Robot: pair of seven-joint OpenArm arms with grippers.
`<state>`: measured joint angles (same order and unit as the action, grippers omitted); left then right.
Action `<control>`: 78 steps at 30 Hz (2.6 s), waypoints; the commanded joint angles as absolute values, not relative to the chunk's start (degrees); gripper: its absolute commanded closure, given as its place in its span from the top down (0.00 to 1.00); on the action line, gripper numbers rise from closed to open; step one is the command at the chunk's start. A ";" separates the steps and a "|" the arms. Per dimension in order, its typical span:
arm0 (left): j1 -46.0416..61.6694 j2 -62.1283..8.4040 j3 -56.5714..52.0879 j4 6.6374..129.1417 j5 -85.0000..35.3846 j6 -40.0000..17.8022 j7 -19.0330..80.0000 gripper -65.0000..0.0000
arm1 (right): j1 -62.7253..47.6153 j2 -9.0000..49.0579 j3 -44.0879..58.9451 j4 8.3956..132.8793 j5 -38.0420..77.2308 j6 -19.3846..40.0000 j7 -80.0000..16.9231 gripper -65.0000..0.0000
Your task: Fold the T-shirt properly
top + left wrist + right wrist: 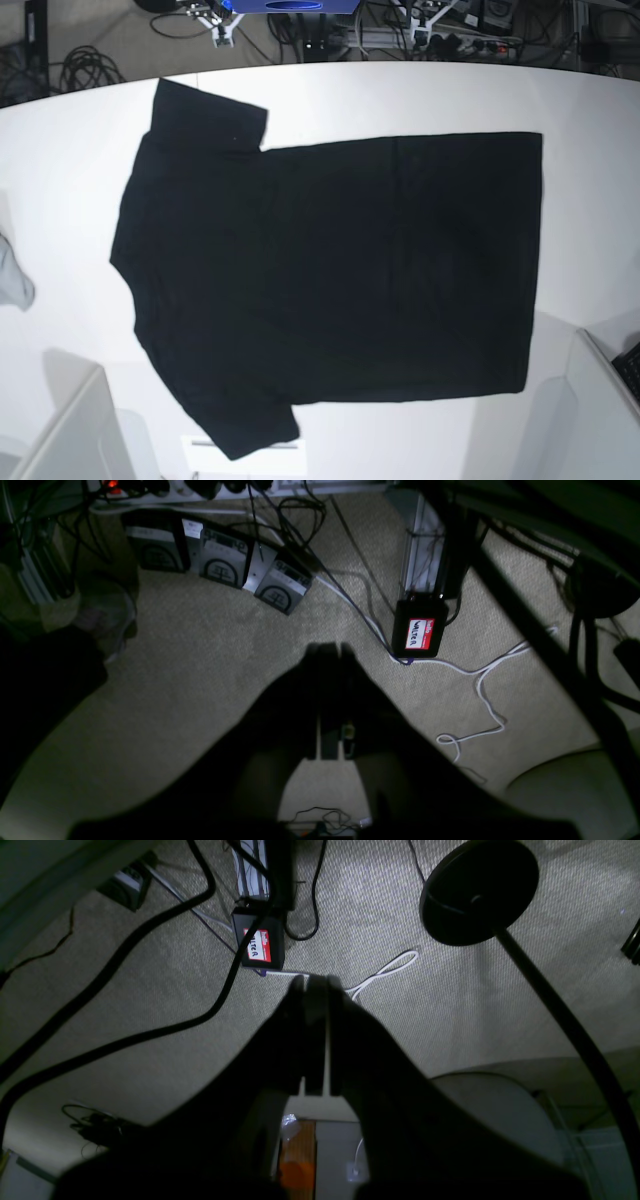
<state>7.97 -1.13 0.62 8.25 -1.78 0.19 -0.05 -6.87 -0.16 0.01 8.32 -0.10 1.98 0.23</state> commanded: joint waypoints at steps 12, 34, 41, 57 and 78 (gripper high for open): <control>12.44 -2.33 0.75 15.25 -1.71 0.31 -0.48 0.00 | -9.54 0.13 0.22 12.79 0.04 2.07 1.36 0.00; 48.84 -13.23 -0.13 69.76 -2.42 0.40 -0.40 0.00 | -39.69 0.31 15.87 63.52 0.13 2.07 -6.99 0.00; 58.33 -12.44 -7.69 86.29 -1.80 0.57 -0.04 0.00 | -44.97 -4.00 24.84 80.66 0.13 2.07 -12.00 0.00; 67.56 -13.49 -15.34 112.57 -2.51 0.57 -0.40 0.00 | -41.36 -6.64 25.98 115.65 0.13 2.15 -26.68 0.00; 55.69 -13.93 -26.33 106.42 -26.86 -7.43 0.31 0.89 | -26.33 -3.65 33.01 105.54 27.12 14.20 -44.09 0.43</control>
<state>54.89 -13.65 -25.85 105.67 -26.63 -7.40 1.74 -26.22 -4.25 32.64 104.42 27.05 14.28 -45.19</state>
